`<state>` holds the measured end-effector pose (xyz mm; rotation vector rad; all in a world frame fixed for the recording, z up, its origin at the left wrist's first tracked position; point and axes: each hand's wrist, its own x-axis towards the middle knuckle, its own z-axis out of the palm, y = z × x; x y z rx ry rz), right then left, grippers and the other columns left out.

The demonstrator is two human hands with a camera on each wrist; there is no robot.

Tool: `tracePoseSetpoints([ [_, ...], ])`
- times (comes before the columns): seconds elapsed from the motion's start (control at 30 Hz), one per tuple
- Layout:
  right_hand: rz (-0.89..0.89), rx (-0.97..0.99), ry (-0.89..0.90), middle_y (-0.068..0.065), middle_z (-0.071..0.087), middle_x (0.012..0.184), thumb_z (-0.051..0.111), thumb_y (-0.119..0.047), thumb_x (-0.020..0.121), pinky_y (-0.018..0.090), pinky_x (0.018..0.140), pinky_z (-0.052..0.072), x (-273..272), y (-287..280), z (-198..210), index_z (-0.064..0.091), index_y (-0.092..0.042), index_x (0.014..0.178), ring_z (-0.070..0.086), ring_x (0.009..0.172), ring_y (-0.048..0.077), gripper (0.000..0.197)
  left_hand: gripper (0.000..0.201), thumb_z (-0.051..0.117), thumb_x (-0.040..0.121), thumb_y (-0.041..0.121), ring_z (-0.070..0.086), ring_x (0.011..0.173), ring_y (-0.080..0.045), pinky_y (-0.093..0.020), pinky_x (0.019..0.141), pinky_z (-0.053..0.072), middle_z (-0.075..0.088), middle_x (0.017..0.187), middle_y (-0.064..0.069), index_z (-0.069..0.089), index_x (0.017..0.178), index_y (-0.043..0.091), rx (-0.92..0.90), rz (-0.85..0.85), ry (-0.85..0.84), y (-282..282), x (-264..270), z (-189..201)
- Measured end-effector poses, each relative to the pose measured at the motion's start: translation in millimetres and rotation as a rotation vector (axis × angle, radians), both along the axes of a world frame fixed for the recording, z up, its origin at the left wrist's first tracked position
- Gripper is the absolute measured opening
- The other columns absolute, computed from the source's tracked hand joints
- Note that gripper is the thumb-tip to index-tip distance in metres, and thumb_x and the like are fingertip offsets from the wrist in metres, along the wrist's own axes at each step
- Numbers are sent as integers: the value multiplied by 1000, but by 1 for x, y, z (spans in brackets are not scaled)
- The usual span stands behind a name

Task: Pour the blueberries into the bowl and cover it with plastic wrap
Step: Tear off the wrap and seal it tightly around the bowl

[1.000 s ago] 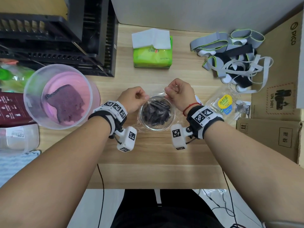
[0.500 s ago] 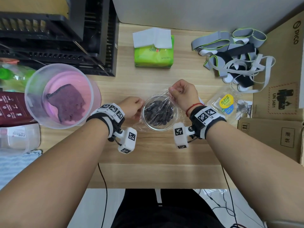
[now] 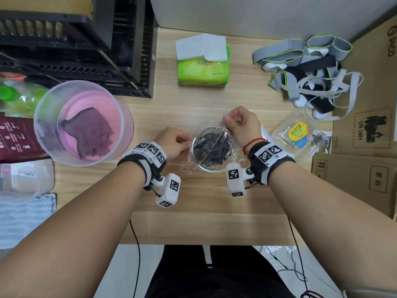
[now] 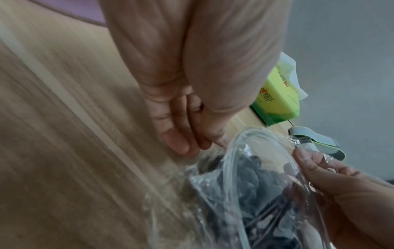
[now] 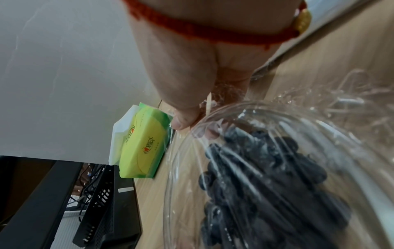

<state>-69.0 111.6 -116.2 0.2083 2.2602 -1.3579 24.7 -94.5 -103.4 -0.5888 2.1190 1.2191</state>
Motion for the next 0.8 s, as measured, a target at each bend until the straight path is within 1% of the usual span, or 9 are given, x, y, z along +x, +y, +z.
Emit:
tracePoseSetpoints([
  [0.1,-22,-18,-1,6,74,72,68,-23,85,56,76,58,2,0,-2,61,-29,70,71,77,38,18,13,53,101,21,59,72,-3,-17,62,41,71,92,1,65,97,19,-40,-121,-14,6,-1,2],
  [0.17,-29,-15,2,6,74,72,68,-23,85,56,76,58,2,0,-3,60,-28,70,71,78,38,18,16,47,104,20,57,71,-5,-16,60,38,66,90,2,61,97,17,-50,-89,1,9,-3,3],
  [0.27,-20,-2,-2,8,75,77,69,-21,88,52,78,59,2,0,-2,62,-23,75,73,79,33,15,27,46,103,32,64,87,-17,-23,76,49,68,97,1,65,103,13,53,60,52,11,-7,4],
  [0.33,9,52,10,6,76,79,71,-25,88,45,76,60,2,1,-2,63,-20,77,72,76,25,14,29,56,97,41,64,94,-12,-25,86,49,69,102,6,69,108,17,49,61,103,13,-11,6],
  [0.43,44,143,0,1,72,76,72,-28,88,36,70,56,0,3,-5,66,-17,79,61,66,14,16,14,71,89,30,62,86,-5,-17,81,46,72,94,8,75,97,19,-44,73,211,17,-14,8],
  [0.53,44,187,-72,3,70,78,74,-31,86,40,79,56,-5,2,-8,64,-20,72,61,71,18,20,10,74,86,25,58,77,-2,-13,72,43,71,87,6,74,91,17,-101,86,219,19,-17,9],
  [0.63,86,246,-83,2,70,79,73,-32,87,34,78,54,-8,0,-6,69,-15,82,63,76,19,18,10,73,87,27,60,78,-6,-24,80,50,71,89,3,74,96,21,-63,103,165,20,-19,7],
  [0.73,121,266,-48,-5,60,70,71,-31,88,28,70,47,-6,1,-4,67,-15,84,59,72,17,17,20,70,90,32,57,80,3,-19,81,45,67,89,13,74,108,25,29,118,155,23,-22,7],
  [0.8,131,268,-36,-5,60,69,72,-31,88,27,68,46,-3,2,-5,66,-16,83,57,70,16,17,20,73,87,36,61,85,-1,-21,85,47,71,90,12,77,103,25,51,172,153,26,-26,8],
])
